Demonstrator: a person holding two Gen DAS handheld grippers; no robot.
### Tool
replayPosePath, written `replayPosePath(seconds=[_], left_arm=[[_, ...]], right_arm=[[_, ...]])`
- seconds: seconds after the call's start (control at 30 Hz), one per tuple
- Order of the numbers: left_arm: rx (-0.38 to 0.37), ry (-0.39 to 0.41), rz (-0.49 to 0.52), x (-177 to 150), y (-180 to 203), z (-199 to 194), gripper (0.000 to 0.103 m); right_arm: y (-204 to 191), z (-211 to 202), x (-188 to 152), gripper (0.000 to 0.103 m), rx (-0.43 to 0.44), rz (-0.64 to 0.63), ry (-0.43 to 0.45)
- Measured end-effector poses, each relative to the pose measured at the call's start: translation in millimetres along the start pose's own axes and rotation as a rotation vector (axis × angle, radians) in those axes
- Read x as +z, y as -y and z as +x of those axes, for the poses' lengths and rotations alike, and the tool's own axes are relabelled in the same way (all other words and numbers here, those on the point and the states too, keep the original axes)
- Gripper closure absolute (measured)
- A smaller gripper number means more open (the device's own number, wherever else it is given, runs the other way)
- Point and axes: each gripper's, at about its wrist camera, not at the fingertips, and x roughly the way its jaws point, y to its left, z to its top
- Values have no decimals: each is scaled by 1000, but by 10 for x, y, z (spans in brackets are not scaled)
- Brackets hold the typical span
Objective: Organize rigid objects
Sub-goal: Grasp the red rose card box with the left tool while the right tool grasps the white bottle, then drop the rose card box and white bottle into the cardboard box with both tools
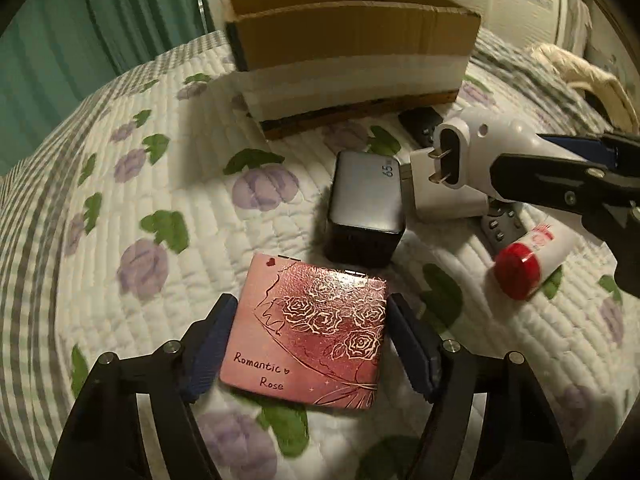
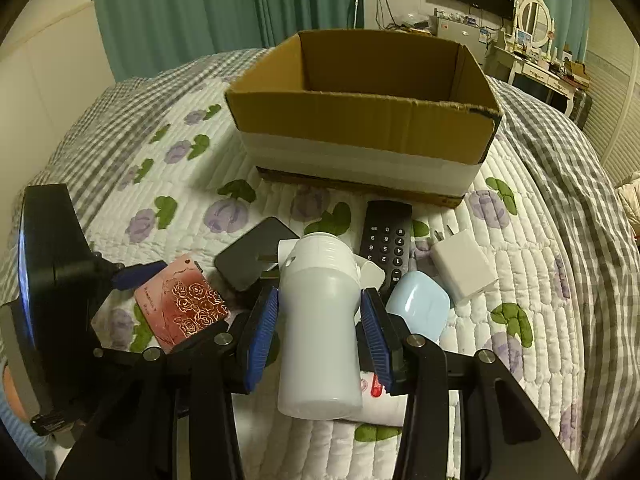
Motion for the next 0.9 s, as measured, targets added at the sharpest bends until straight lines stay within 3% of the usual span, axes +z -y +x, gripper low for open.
replayPosePath(seconds=[0.27,0.57,0.7,0.8,0.9], left_arm=[[15,99,-106,222,-68,-612,29],[87,260,-81,1246,-67,-1226,29],[83,288,-103,1740,-113,-1139,29],[114,283,-113,2064,-169,-901,29],[98,255,-150,2276,-255,-599,29]], right_arm=[[3,-499,189,61,-16,-20,94],[289,-1027,1049,61,-59,-28,270],[434,-989,1410,61,-74,-34,298],[545,-814,1638,61,-88,-29,296],[661,-630,1774,61,-85,-11,291]])
